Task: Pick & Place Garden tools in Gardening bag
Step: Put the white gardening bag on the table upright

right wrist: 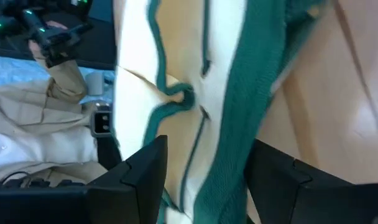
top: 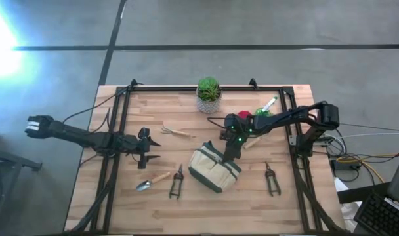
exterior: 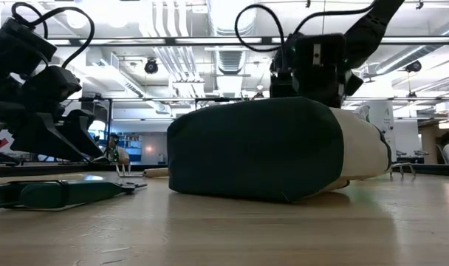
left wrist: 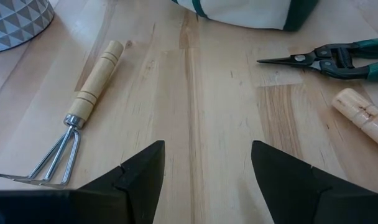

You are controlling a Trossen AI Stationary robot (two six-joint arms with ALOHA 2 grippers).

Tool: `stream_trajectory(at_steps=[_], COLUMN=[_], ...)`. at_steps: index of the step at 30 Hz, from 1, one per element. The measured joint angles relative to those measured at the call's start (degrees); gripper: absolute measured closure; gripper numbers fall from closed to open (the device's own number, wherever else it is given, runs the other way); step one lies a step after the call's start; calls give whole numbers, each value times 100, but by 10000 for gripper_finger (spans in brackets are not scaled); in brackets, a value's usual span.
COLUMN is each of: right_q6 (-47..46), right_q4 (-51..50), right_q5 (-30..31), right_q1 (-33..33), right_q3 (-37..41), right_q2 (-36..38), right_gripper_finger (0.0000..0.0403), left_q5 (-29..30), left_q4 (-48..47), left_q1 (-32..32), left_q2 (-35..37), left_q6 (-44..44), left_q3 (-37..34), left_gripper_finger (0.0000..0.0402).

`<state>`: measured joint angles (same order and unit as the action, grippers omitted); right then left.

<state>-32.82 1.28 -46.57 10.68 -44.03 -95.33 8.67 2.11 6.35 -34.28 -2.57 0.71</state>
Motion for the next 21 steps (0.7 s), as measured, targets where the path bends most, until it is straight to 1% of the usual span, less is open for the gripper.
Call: stream_trajectory(at_steps=[4, 8, 11, 17, 21], right_q6=[-212, -342, -343, -310, -304], right_q4=[206, 210, 210, 211, 212], right_q5=[4, 13, 45, 104, 151], right_q1=[-28, -32, -33, -33, -33], right_q3=[0, 0, 0, 0, 0], right_q2=[0, 0, 0, 0, 0], right_gripper_finger=[231, 262, 296, 382, 393], left_q5=[0, 0, 0, 0, 0], left_q4=[0, 0, 0, 0, 0], left_q1=[1, 2, 2, 2, 1], left_q2=[2, 2, 0, 2, 0], left_q6=[-2, -2, -2, -1, 0], left_q3=[0, 0, 0, 0, 0], left_gripper_finger=[161, 161, 161, 161, 161])
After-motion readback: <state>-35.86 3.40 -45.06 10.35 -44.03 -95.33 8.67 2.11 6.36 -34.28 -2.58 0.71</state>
